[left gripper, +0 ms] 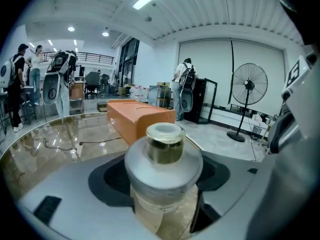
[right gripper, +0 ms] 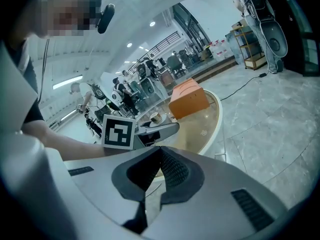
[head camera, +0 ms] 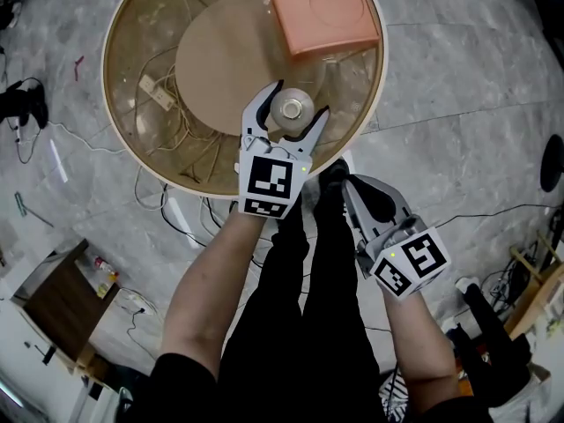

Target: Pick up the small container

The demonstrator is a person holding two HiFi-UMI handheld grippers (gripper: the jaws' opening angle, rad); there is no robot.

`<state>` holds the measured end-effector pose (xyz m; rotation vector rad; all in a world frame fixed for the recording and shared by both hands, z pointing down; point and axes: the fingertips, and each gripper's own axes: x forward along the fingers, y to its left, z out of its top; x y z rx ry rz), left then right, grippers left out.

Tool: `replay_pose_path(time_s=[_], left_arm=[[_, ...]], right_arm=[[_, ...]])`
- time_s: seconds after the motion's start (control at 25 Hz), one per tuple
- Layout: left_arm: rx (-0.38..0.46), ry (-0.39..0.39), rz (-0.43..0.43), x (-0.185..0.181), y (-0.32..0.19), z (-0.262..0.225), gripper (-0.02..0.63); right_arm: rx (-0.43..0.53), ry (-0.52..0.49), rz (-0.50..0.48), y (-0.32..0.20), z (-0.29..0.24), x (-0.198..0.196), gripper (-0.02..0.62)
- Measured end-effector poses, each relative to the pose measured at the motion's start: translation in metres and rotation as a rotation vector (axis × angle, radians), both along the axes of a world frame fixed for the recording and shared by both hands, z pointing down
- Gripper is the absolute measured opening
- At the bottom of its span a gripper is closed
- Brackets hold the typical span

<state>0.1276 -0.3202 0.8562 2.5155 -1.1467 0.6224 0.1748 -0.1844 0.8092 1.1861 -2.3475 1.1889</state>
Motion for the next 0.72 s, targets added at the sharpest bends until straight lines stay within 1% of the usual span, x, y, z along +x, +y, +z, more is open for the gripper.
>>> replay_pose_path(time_s=[0.16, 0.32, 0.52, 0.72], left_arm=[[0.002, 0.025, 0.006, 0.000, 0.004, -0.017, 0.342], [0.029, 0.052, 0.005, -0.003, 0.002, -0.057, 0.342], [0.063, 0.066, -0.006, -0.019, -0.003, -0.124, 0.342], [0.050, 0.050, -0.013, -0.042, -0.001, -0.191, 0.341]], right_arm=[[0.003, 0.008, -0.008, -0.001, -0.008, -0.003, 0.014], [0.031, 0.018, -0.008, -0.012, -0.031, -0.006, 0.014], [0.070, 0.011, 0.021, -0.027, -0.087, -0.019, 0.014], [0.091, 0.030, 0.027, -0.038, -0.157, -0.032, 0.014]])
